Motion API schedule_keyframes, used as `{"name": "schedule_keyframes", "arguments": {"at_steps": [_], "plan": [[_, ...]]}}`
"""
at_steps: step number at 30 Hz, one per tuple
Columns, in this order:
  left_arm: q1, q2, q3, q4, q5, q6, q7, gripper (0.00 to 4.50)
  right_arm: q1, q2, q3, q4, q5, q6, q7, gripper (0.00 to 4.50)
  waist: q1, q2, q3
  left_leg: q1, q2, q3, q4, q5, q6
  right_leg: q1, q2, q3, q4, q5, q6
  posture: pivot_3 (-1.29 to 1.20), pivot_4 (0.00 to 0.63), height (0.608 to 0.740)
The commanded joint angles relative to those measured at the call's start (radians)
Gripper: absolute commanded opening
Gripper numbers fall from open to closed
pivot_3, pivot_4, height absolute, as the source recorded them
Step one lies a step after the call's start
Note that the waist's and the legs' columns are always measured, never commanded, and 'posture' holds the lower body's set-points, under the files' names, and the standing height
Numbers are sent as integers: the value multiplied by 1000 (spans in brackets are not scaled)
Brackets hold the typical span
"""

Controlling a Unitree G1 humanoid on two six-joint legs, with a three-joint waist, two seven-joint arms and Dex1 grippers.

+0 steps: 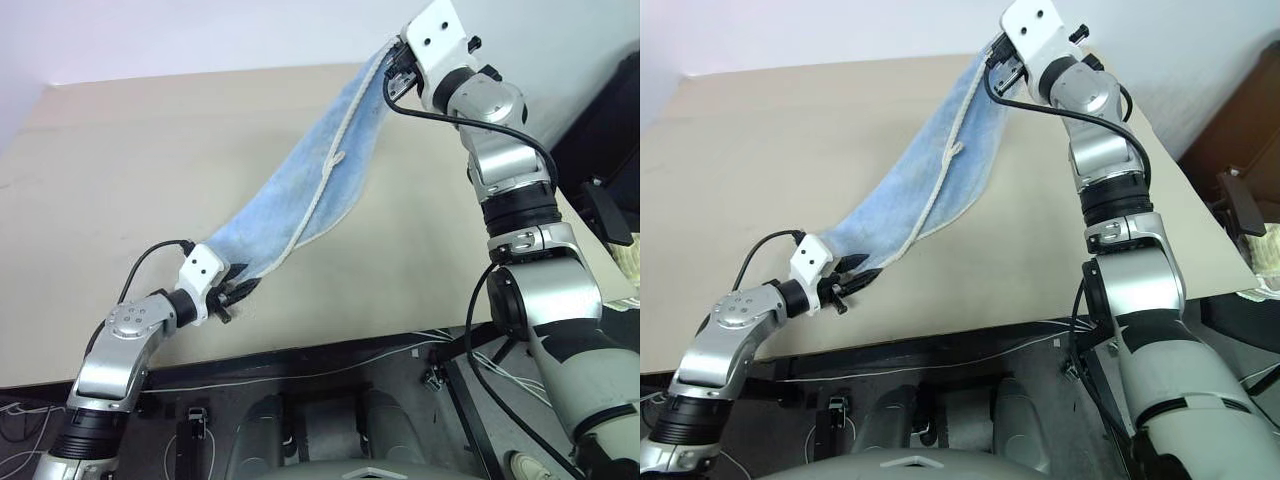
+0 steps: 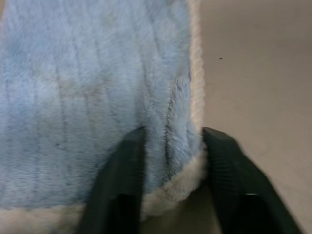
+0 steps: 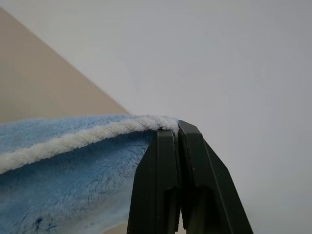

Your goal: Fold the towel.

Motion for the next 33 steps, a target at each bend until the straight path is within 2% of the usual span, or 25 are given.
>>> {"name": "schedule_keyframes", "arguments": {"at_steps": [1, 3, 7, 14, 20, 25, 33], "plan": [[23, 11, -26, 30, 3, 3, -31, 548, -8, -22, -19, -52, 0, -3, -20, 0, -1, 0, 0, 0, 0, 0, 0, 0, 0, 0, 0, 0, 0, 0, 0, 0, 150, 740], [22, 20, -16, 41, 6, -19, -36, 56, -1, -27, -16, -54, -5, -4, -23, 0, -2, 0, 0, 0, 0, 0, 0, 0, 0, 0, 0, 0, 0, 0, 0, 0, 150, 740], [10, 6, 81, 16, -121, -36, -89, 56, 12, -25, -15, -68, -9, 1, -26, 0, -3, 0, 0, 0, 0, 0, 0, 0, 0, 0, 0, 0, 0, 0, 0, 0, 150, 740], [-48, 75, 240, 54, -317, 16, -215, 56, 9, -37, -21, -51, -12, 3, -36, 0, -3, 0, 0, -1, 1, 0, 0, 1, 2, -2, 1, 0, 0, 0, 0, 0, 150, 740], [-85, 122, 260, 140, -313, -16, -275, 56, 9, -44, -18, -38, -16, 6, -45, 0, -3, 0, 0, -2, 1, 1, 0, 1, 2, -1, 1, 0, 0, 0, 0, 0, 150, 740], [-147, 123, 304, 219, -346, -28, -281, 56, 12, -50, -16, -36, -21, 4, -45, 0, -3, 0, 0, -2, 2, 1, 1, 1, 3, -2, 3, 0, 0, 0, 0, 0, 150, 740], [-154, 145, 294, 237, -343, -15, -333, 56, 17, -66, -15, -41, -25, 8, -41, 0, -3, 0, 0, -2, 2, 3, 1, 2, 3, -2, 4, 0, 1, 0, 1, 0, 150, 740]]}}
